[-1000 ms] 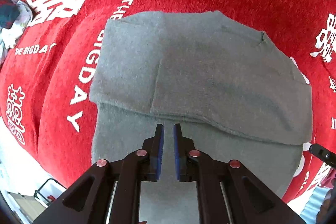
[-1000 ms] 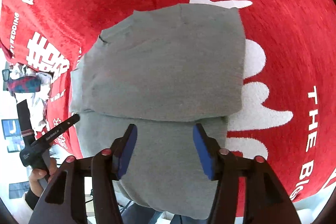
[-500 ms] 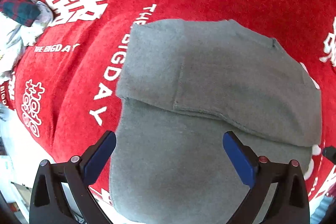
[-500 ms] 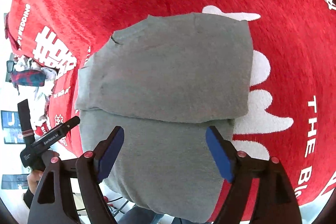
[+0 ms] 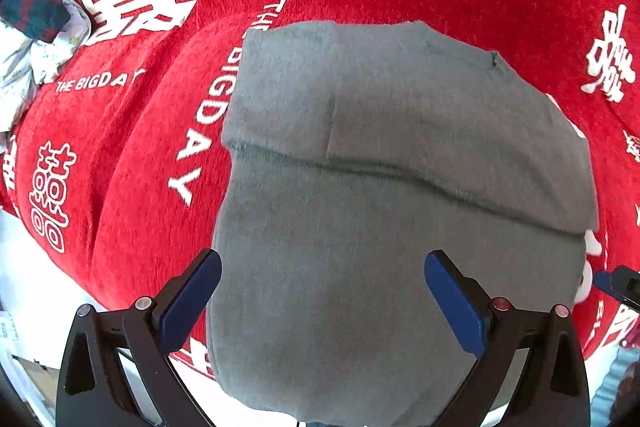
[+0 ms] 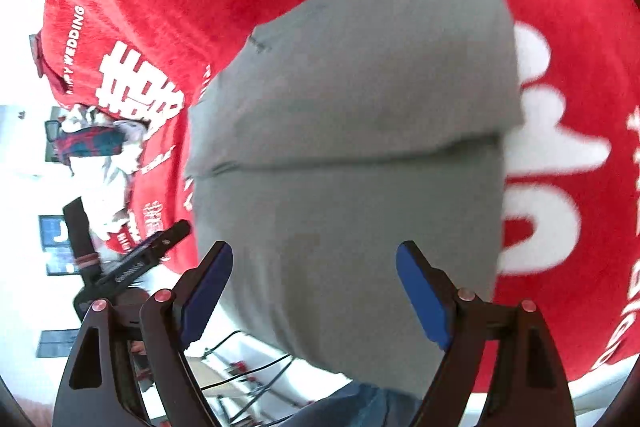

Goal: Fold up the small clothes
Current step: 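Withdraw both open tools from the folded sweatshirt, then grasp the folded edge with both tools and lift it to fold again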

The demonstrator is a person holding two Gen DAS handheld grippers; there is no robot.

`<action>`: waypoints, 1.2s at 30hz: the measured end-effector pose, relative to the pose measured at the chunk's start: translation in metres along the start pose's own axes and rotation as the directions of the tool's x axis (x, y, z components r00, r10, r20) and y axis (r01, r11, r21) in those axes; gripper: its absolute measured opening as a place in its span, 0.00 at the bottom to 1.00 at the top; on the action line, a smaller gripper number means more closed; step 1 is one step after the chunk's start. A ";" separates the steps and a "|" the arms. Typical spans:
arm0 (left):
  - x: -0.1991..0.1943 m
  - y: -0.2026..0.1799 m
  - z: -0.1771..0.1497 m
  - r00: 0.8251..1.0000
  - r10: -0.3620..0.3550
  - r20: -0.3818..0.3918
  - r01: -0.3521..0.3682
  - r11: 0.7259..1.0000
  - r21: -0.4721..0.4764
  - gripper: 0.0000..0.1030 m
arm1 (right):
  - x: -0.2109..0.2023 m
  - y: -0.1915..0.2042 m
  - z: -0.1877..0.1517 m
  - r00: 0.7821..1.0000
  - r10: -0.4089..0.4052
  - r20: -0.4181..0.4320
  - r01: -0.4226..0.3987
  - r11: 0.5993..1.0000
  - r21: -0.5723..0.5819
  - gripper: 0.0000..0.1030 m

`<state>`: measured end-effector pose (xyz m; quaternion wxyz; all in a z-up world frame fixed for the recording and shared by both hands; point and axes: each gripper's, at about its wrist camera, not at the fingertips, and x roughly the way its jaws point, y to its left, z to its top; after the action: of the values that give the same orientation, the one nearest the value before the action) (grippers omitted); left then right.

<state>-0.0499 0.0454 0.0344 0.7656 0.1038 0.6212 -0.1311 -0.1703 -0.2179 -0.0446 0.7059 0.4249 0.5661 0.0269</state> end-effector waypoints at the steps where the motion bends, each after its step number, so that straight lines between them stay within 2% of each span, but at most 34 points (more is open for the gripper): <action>1: 0.000 0.004 -0.004 1.000 -0.002 -0.006 0.002 1.000 0.003 0.99 | 0.003 0.001 -0.007 1.000 -0.007 -0.009 0.007 1.000 -0.001 0.84; 5: -0.006 0.032 -0.030 1.000 -0.018 -0.003 0.018 1.000 -0.013 0.99 | 0.007 0.004 -0.034 0.999 -0.043 -0.007 0.043 0.999 -0.002 0.84; 11: 0.007 0.082 -0.082 0.997 -0.023 -0.075 0.019 0.999 -0.047 0.99 | 0.011 -0.008 -0.087 0.998 -0.067 -0.005 0.067 0.998 0.018 0.84; 15: 0.029 0.100 -0.121 0.988 -0.048 -0.147 0.040 0.998 -0.055 0.99 | 0.029 -0.029 -0.127 0.990 -0.129 -0.062 0.131 0.991 0.030 0.84; 21: 0.071 0.100 -0.169 0.970 -0.073 -0.230 0.064 0.997 -0.046 0.99 | 0.061 -0.072 -0.175 0.957 -0.227 -0.179 0.235 0.972 0.022 0.84; 26: 0.094 0.092 -0.181 0.969 -0.080 -0.233 0.069 0.996 -0.054 0.99 | 0.089 -0.111 -0.186 0.942 -0.261 -0.212 0.268 0.963 0.005 0.78; 32: 0.117 0.088 -0.186 0.969 -0.104 -0.223 0.094 0.994 -0.054 0.99 | 0.121 -0.122 -0.183 0.961 -0.173 -0.216 0.180 0.984 0.010 0.75; 33: 0.118 0.089 -0.187 0.969 -0.113 -0.221 0.102 0.993 -0.061 0.99 | 0.125 -0.119 -0.184 0.962 -0.165 -0.219 0.171 0.985 0.008 0.73; 34: 0.119 0.090 -0.188 0.968 -0.120 -0.222 0.107 0.992 -0.069 0.97 | 0.127 -0.119 -0.185 0.963 -0.150 -0.224 0.157 0.987 0.015 0.61; 35: 0.119 0.092 -0.190 0.966 -0.132 -0.223 0.118 0.990 -0.073 0.85 | 0.127 -0.118 -0.185 0.965 -0.131 -0.226 0.140 0.990 0.027 0.33; 36: 0.119 0.092 -0.190 0.960 -0.162 -0.230 0.149 0.986 -0.073 0.73 | 0.126 -0.117 -0.185 0.966 -0.120 -0.230 0.134 0.990 0.045 0.19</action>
<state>-0.1726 0.1849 -0.1216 0.6764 0.0485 0.7172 -0.1606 -0.3293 -0.1222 -0.2156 0.6238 0.4027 0.6697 0.0129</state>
